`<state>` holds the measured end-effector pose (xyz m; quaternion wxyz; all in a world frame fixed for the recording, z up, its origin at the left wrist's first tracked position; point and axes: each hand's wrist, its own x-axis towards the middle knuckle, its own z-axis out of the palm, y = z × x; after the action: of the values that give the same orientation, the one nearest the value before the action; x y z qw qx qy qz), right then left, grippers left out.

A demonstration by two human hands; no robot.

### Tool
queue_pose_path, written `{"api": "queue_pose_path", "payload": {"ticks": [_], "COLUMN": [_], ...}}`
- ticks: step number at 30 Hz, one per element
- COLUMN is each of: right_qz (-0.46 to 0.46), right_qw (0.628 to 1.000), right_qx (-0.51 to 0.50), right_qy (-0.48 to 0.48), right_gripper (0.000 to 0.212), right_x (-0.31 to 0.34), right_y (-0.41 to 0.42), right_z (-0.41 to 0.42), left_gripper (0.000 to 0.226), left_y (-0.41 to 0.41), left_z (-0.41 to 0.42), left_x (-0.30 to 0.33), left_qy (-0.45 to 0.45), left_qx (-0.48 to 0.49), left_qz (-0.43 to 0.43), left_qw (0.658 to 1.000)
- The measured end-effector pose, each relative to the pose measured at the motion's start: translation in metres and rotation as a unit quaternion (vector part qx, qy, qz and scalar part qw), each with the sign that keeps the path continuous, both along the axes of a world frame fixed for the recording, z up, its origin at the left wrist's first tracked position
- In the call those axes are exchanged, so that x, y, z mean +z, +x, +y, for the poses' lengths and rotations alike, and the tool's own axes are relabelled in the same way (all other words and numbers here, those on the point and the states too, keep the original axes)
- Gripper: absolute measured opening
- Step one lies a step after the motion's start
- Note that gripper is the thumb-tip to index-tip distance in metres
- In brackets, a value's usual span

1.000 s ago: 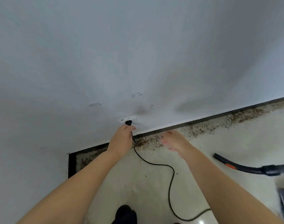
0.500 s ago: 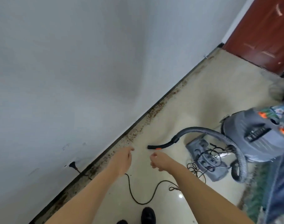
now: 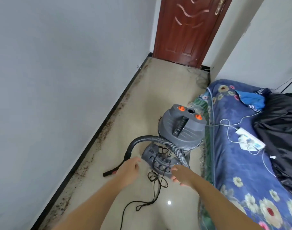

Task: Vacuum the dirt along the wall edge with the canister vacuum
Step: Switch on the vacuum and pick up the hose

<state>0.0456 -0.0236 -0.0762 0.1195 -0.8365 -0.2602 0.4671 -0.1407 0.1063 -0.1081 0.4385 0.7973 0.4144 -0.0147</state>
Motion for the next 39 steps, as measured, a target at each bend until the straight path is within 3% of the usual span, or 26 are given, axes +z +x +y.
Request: {"api": "queue_pose_path", "payload": {"ticks": [3, 9, 17, 19, 24, 28, 30, 33, 39], "right_qz": [-0.006, -0.064, -0.185, -0.259, -0.33, -0.283, -0.261, -0.262, -0.25], "right_qw": [1.0, 0.995, 0.951, 0.91, 0.731, 0.656, 0.639, 0.631, 0.667], "right_qx": [0.022, 0.08, 0.247, 0.322, 0.596, 0.7, 0.718, 0.697, 0.683], "right_qy": [-0.013, -0.005, 0.032, 0.045, -0.032, 0.008, 0.086, 0.217, 0.162], "right_gripper": [0.031, 0.028, 0.035, 0.041, 0.058, 0.061, 0.062, 0.06, 0.058], "right_x": [-0.007, -0.023, -0.061, -0.083, -0.135, -0.149, -0.154, -0.16, -0.175], "right_y": [0.071, 0.171, 0.252, 0.272, 0.318, 0.36, 0.368, 0.371, 0.362], "right_z": [-0.011, 0.021, 0.12, 0.142, 0.18, 0.208, 0.215, 0.223, 0.272], "left_gripper": [0.032, 0.028, 0.026, 0.024, 0.026, 0.031, 0.042, 0.043, 0.042], "left_y": [0.066, 0.157, 0.218, 0.241, 0.292, 0.323, 0.335, 0.346, 0.34], "left_z": [-0.012, -0.023, 0.05, 0.069, 0.087, 0.074, 0.075, 0.092, 0.156], "left_x": [-0.016, -0.043, -0.094, -0.112, -0.167, -0.205, -0.22, -0.238, -0.256], "left_qy": [-0.006, -0.111, -0.204, -0.22, -0.313, -0.457, -0.479, -0.455, -0.339], "left_qx": [-0.002, 0.059, 0.23, 0.248, 0.325, 0.45, 0.507, 0.569, 0.591], "left_qz": [0.018, 0.004, 0.007, 0.017, 0.045, -0.01, -0.054, -0.076, -0.08], "left_qw": [1.0, 0.992, 0.951, 0.943, 0.891, 0.767, 0.714, 0.68, 0.728]}}
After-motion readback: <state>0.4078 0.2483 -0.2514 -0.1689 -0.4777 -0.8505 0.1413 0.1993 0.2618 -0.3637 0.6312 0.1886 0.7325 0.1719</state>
